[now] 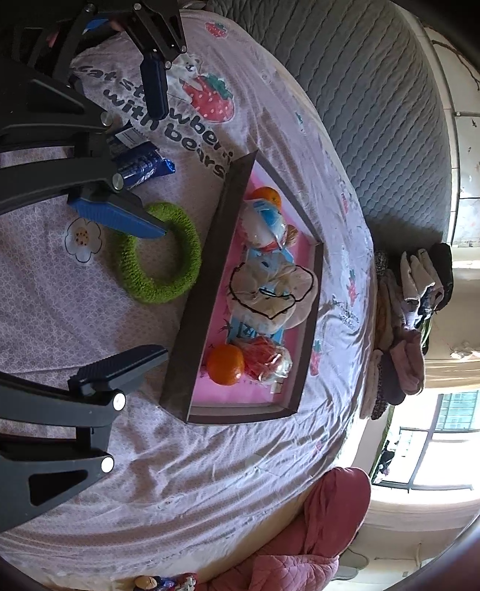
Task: Organize objects
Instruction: 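Move the left tool over the blue snack packet while the right tool approaches the green fuzzy ring, then close the left tool on the snack packet while the right tool grasps the green ring, then lift and carry the snack packet toward the tray while the right tool carries the ring, then lower the snack packet into the tray while the right tool lowers the ring into it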
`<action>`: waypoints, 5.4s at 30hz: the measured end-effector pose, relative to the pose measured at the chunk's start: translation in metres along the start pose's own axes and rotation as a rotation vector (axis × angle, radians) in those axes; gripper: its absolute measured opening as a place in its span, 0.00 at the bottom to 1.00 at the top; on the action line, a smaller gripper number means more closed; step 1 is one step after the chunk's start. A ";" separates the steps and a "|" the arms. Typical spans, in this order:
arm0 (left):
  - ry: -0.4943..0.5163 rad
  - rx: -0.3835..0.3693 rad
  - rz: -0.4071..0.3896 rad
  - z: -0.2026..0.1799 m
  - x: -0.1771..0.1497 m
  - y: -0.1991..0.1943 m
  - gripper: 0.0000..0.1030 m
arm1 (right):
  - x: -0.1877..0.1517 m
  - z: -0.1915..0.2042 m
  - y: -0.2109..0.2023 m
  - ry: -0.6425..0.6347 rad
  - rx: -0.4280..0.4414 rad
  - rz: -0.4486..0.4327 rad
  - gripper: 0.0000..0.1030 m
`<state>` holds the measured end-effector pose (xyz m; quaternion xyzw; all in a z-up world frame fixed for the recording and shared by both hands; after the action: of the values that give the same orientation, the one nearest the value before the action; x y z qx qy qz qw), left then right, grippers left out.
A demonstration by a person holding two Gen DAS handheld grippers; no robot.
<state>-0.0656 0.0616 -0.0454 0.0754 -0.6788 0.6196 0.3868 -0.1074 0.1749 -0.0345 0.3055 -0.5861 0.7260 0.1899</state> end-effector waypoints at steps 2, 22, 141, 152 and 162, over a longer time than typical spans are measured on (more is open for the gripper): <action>0.002 -0.007 0.002 -0.001 0.000 0.002 0.62 | -0.002 -0.002 0.005 0.010 0.001 0.010 0.58; 0.008 -0.001 -0.017 0.001 -0.003 0.022 0.62 | -0.003 -0.009 0.038 0.066 -0.031 0.043 0.58; -0.110 0.181 -0.216 0.142 0.125 0.031 0.52 | 0.105 -0.038 -0.026 0.098 -0.026 -0.341 0.14; -0.152 0.179 -0.103 0.160 0.105 0.083 0.52 | 0.094 -0.040 0.008 0.091 -0.042 -0.249 0.14; -0.124 0.173 -0.104 0.141 0.092 0.081 0.52 | 0.080 -0.032 0.029 0.062 -0.060 -0.197 0.14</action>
<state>-0.2367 -0.0125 -0.0422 0.1815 -0.6406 0.6492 0.3677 -0.1925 0.1924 -0.0068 0.3333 -0.5686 0.6949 0.2875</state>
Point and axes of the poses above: each gripper's, at about its wrist camera, not at the fingertips, and y roughly the way its jaws point, z to its left, x to its top, the point moved 1 cm from there along y, roughly the way its jaws point, and after that the axes turned 8 degrees about y, right-handed, at the moved point
